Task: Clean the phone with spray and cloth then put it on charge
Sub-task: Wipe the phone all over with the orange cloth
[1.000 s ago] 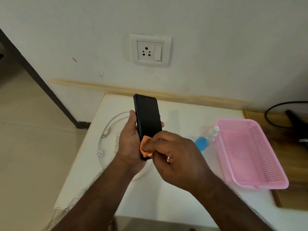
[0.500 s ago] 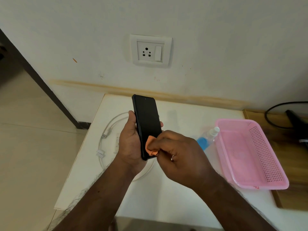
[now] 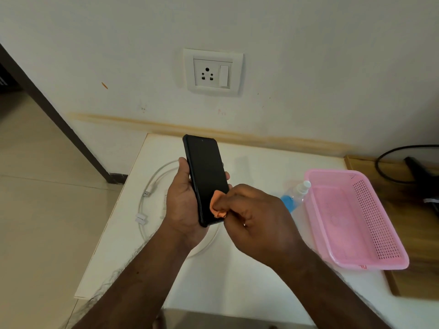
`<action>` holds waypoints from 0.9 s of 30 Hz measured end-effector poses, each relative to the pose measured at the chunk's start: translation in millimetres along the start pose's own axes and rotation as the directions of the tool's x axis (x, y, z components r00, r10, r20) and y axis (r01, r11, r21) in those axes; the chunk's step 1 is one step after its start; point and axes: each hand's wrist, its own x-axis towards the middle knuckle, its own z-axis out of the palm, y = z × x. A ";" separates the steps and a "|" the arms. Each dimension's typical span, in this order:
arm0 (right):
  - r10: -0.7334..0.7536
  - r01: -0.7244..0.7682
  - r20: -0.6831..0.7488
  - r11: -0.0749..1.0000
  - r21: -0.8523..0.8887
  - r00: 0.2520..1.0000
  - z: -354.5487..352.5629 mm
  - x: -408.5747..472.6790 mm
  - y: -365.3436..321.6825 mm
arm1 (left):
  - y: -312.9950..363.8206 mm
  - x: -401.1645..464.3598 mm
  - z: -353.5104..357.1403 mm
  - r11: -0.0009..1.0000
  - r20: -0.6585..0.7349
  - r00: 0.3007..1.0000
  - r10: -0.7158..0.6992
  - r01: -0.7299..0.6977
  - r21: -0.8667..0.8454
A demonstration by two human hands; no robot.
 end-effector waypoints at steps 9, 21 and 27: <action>-0.115 0.115 0.084 0.993 0.009 0.990 -0.4 -0.3 -4.4 | 2.2 -1.0 1.5 0.998 0.025 0.999 0.026 -0.025 -0.057; -0.052 0.054 0.040 0.998 -0.037 0.998 -0.1 0.6 2.3 | 7.5 -2.0 -1.0 0.998 0.032 0.999 0.019 -0.017 -0.063; 0.042 -0.045 -0.039 0.996 -0.082 0.998 1.7 1.2 5.5 | 5.0 0.6 -5.3 0.999 0.054 0.998 -0.006 0.009 -0.052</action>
